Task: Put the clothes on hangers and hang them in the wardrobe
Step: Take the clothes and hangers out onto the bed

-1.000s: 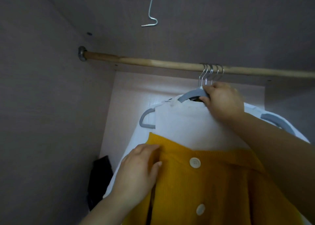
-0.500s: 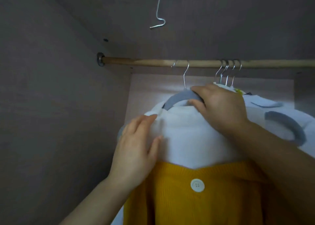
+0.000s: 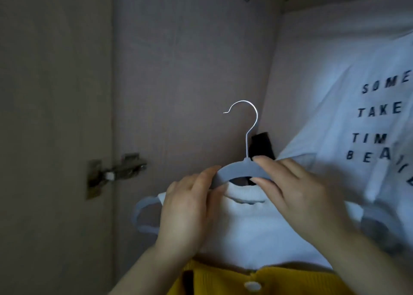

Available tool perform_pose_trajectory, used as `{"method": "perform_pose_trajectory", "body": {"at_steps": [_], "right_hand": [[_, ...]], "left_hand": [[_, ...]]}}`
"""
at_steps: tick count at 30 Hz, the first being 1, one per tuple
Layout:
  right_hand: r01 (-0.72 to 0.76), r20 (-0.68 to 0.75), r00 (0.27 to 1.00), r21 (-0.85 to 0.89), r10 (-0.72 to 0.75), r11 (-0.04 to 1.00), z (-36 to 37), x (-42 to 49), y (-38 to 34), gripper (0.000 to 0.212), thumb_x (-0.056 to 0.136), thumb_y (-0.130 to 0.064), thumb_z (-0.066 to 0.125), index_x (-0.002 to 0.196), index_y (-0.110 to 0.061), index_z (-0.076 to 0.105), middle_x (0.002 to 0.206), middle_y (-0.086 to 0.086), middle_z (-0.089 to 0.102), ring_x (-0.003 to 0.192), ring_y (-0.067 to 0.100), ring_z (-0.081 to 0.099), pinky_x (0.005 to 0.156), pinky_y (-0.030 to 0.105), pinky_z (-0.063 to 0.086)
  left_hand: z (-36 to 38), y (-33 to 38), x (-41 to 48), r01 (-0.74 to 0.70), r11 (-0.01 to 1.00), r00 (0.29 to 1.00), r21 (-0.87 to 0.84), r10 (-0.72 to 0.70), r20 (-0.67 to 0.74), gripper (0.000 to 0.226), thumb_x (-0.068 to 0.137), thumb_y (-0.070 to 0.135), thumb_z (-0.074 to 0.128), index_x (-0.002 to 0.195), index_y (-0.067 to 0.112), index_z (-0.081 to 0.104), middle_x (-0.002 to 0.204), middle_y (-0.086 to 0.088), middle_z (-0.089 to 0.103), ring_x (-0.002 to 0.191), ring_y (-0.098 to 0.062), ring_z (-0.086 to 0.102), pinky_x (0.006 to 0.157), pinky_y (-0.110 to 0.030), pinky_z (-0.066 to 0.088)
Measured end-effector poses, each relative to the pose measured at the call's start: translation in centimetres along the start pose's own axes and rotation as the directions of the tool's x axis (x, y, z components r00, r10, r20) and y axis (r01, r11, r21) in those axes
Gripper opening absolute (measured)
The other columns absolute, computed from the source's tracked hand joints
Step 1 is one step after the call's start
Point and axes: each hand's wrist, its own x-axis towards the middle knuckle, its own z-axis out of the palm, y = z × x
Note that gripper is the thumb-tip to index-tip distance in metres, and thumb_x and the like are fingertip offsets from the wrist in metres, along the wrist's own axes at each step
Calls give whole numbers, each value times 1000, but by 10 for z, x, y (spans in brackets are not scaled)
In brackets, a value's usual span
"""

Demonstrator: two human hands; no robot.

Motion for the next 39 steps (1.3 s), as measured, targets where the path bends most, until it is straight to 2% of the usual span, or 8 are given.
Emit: {"method": "perform_pose_trajectory", "body": {"at_steps": [6, 13, 16, 20, 26, 30, 35, 39], "right_hand": [[-26, -38, 998, 332, 40, 943, 22, -37, -64, 28, 92, -46, 46, 112, -27, 55, 70, 0, 61, 54, 23, 62, 39, 28, 46], [68, -24, 997, 666, -70, 743, 11, -65, -172, 32, 87, -44, 52, 104, -23, 69, 65, -2, 59, 48, 24, 58, 39, 27, 42], [103, -40, 992, 796, -117, 596, -9, -66, -227, 33, 86, -44, 52, 105, -25, 70, 69, -1, 62, 53, 22, 62, 46, 28, 43], [170, -114, 975, 938, -193, 301, -44, -62, -306, 31, 83, -39, 55, 103, -23, 72, 70, -2, 64, 63, 13, 58, 61, 24, 41], [174, -175, 944, 984, -281, -30, -114, -49, -436, 32, 80, -43, 53, 111, -34, 56, 75, -5, 68, 59, 19, 65, 51, 28, 46], [165, -221, 913, 969, -342, -186, -159, -42, -529, 32, 80, -45, 55, 110, -36, 56, 72, -5, 64, 54, 18, 60, 57, 27, 43], [177, -339, 837, 911, -431, -372, -219, -23, -650, 34, 77, -35, 72, 108, -24, 64, 73, -8, 64, 57, 1, 53, 56, 10, 41], [138, -390, 807, 855, -444, -500, -265, -7, -736, 40, 70, -31, 66, 106, -14, 69, 75, -5, 67, 62, -3, 51, 61, 7, 44]], "left_hand": [[-37, -17, -74, 112, 970, 994, 217, -107, -31, 34, 85, 37, 45, 103, 16, 65, 80, 2, 67, 69, -22, 61, 62, -30, 46], [-114, -18, -192, 392, 846, 920, 362, -359, -157, 29, 86, 37, 48, 103, 20, 64, 81, 8, 63, 70, -16, 58, 66, -27, 41], [-157, -14, -240, 492, 756, 870, 432, -404, -284, 27, 85, 39, 49, 105, 25, 61, 81, 10, 62, 72, -11, 54, 66, -23, 43], [-220, -4, -300, 595, 631, 797, 498, -383, -467, 27, 82, 34, 54, 104, 21, 64, 82, 7, 64, 78, -7, 52, 70, -19, 39], [-326, 10, -378, 757, 381, 647, 531, -330, -687, 30, 80, 29, 53, 104, 17, 66, 83, 5, 66, 81, -9, 53, 76, -18, 37], [-402, 9, -426, 821, 215, 571, 529, -274, -774, 32, 78, 28, 53, 108, 22, 62, 86, 5, 67, 83, -10, 54, 81, -20, 40], [-504, 5, -483, 872, 21, 479, 489, -242, -844, 37, 70, 19, 67, 107, 19, 65, 84, 6, 68, 83, -7, 56, 83, -29, 41], [-578, -1, -519, 887, -80, 432, 455, -206, -878, 34, 70, 21, 67, 104, 14, 67, 84, 3, 70, 79, -15, 64, 80, -29, 42]]}}
